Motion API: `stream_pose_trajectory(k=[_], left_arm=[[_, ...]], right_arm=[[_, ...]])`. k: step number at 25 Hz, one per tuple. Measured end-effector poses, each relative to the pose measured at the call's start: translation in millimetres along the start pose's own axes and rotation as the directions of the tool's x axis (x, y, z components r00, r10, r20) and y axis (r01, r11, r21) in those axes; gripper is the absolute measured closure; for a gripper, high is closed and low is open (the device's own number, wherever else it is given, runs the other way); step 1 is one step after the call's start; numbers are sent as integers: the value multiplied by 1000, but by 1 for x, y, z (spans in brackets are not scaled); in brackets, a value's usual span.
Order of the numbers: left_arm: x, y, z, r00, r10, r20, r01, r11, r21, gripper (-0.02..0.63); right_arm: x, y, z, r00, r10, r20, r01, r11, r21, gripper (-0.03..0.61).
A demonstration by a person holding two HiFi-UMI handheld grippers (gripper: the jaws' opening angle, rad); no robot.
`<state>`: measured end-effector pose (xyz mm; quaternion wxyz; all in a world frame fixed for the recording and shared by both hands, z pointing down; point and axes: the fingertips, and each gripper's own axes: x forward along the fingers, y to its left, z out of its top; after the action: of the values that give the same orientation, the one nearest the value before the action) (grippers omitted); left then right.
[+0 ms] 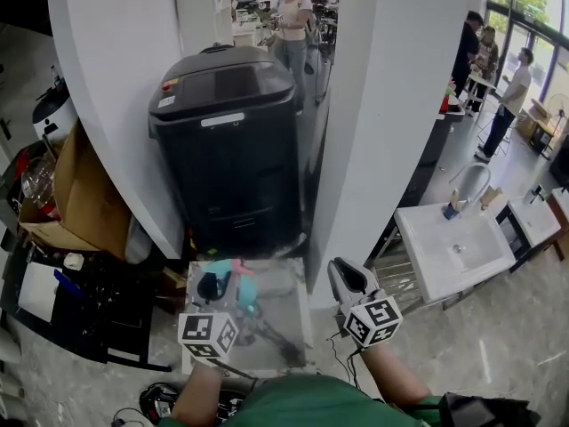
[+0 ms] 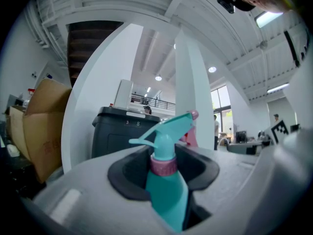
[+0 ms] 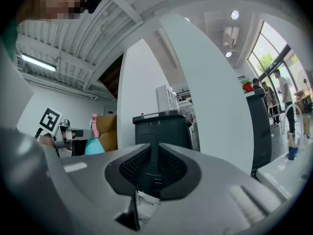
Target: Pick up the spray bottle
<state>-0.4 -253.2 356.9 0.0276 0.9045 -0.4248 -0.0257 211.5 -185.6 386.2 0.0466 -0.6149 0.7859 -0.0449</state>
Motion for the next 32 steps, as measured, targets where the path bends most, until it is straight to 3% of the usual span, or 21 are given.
stream_pose_trajectory(k=[32], left_arm=[[-2,11,-4,1000,29,-9,-29,1000,-8,466]], right_arm=[[12,6,-3,999,34,-6,-34,999,12,537]])
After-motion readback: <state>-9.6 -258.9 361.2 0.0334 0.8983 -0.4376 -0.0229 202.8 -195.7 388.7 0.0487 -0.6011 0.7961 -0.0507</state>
